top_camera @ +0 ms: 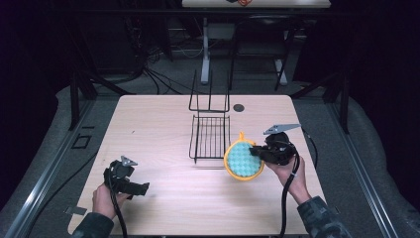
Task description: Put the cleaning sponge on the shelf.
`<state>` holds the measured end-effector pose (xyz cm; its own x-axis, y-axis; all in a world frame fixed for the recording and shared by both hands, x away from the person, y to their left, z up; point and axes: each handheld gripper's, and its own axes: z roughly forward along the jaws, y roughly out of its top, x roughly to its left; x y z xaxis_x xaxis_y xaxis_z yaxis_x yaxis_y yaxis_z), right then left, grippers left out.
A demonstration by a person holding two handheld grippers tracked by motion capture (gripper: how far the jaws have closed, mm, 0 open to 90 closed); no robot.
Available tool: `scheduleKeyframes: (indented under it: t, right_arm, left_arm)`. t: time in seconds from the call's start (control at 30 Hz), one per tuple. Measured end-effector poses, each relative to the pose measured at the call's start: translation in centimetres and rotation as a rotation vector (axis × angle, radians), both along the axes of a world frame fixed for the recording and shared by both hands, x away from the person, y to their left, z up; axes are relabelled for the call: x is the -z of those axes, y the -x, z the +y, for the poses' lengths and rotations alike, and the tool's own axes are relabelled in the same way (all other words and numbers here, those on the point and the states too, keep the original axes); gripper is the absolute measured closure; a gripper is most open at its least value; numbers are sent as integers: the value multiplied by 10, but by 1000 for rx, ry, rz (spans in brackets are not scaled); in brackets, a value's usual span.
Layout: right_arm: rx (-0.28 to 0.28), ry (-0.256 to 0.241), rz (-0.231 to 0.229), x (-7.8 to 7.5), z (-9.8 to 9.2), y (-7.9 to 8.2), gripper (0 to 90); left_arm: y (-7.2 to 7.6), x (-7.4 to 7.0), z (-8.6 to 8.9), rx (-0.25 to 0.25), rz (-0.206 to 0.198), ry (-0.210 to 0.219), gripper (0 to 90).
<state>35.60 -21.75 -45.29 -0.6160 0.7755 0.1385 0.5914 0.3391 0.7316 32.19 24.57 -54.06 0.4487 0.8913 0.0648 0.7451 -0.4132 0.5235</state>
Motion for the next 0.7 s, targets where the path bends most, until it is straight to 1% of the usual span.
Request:
scheduleKeyframes:
  t: [0.03, 0.17, 0.3, 0.33, 0.43, 0.7]
  right_arm:
    - [-4, -4, -10, -3, 2, -2, 856]
    - [-6, -7, -12, -5, 5, -4, 857]
    - [-14, -1, -19, -6, 8, -7, 857]
    - [-14, 0, -19, -6, 8, -8, 857]
    - [-12, -6, -16, -7, 11, -12, 857]
    - [-28, 2, -28, -12, 20, -16, 857]
  left_arm:
    - [0, 0, 0, 2, 1, 2, 1]
    - [-1, 1, 0, 8, 6, 11, 1]
    - [-2, 1, -1, 11, 3, 12, 1]
    - [-2, 1, 0, 14, 8, 11, 1]
    - [-2, 0, 0, 18, 5, 11, 1]
    - [-2, -1, -2, 23, -2, 7, 2]
